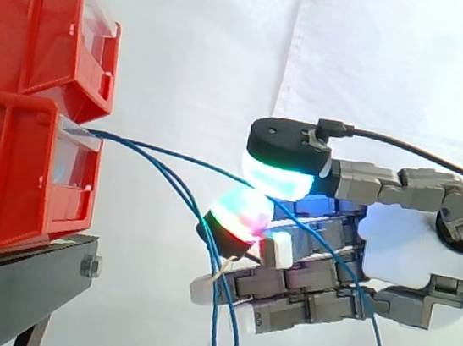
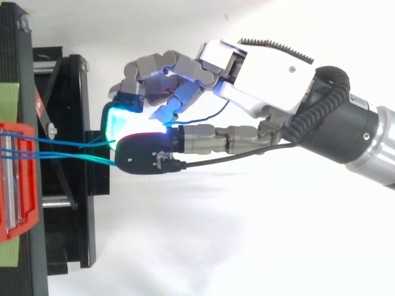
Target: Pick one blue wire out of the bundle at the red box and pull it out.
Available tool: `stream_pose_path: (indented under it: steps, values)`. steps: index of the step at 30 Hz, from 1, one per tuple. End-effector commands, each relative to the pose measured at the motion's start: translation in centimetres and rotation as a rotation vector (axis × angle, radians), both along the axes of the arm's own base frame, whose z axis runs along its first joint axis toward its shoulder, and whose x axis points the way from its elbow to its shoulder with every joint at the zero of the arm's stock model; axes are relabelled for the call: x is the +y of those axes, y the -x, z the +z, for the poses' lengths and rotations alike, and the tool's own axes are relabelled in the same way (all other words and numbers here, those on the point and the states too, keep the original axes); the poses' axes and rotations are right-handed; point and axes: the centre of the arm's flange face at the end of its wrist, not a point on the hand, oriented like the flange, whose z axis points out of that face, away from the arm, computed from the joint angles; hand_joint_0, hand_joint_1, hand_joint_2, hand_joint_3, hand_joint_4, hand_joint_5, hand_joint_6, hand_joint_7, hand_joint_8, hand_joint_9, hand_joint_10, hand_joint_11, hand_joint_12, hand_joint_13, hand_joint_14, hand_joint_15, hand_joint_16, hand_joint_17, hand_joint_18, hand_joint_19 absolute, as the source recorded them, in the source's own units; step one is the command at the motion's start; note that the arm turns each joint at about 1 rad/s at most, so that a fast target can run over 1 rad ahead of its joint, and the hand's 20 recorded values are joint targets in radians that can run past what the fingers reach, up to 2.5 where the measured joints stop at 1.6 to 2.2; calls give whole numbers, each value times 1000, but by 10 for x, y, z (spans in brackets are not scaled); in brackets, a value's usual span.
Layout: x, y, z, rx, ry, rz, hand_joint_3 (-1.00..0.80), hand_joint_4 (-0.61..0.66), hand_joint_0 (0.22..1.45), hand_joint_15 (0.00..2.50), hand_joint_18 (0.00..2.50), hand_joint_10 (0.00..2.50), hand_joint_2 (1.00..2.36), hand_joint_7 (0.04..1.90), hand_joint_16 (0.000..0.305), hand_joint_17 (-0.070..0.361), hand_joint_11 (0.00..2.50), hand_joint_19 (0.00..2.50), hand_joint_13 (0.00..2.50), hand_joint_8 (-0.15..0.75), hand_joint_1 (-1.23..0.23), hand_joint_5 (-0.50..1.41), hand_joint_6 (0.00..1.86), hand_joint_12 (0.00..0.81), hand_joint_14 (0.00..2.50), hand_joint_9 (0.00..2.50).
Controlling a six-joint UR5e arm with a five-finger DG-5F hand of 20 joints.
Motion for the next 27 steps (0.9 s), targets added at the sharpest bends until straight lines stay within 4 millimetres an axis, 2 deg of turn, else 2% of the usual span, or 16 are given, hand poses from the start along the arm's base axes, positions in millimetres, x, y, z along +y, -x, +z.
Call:
stream_pose_path:
  steps: [1, 27]
  values:
    - [-1, 0, 1, -1, 0, -1, -6, -76, 622, 224, 566, 22, 1025, 1108, 45, 100, 800, 321, 482, 202, -806, -78, 792, 351, 9, 1129]
    - [0, 0, -1, 1, 0, 1, -5, -67, 619, 245, 582, 22, 1023, 1094, 45, 102, 795, 320, 515, 205, -794, -81, 802, 348, 9, 1143]
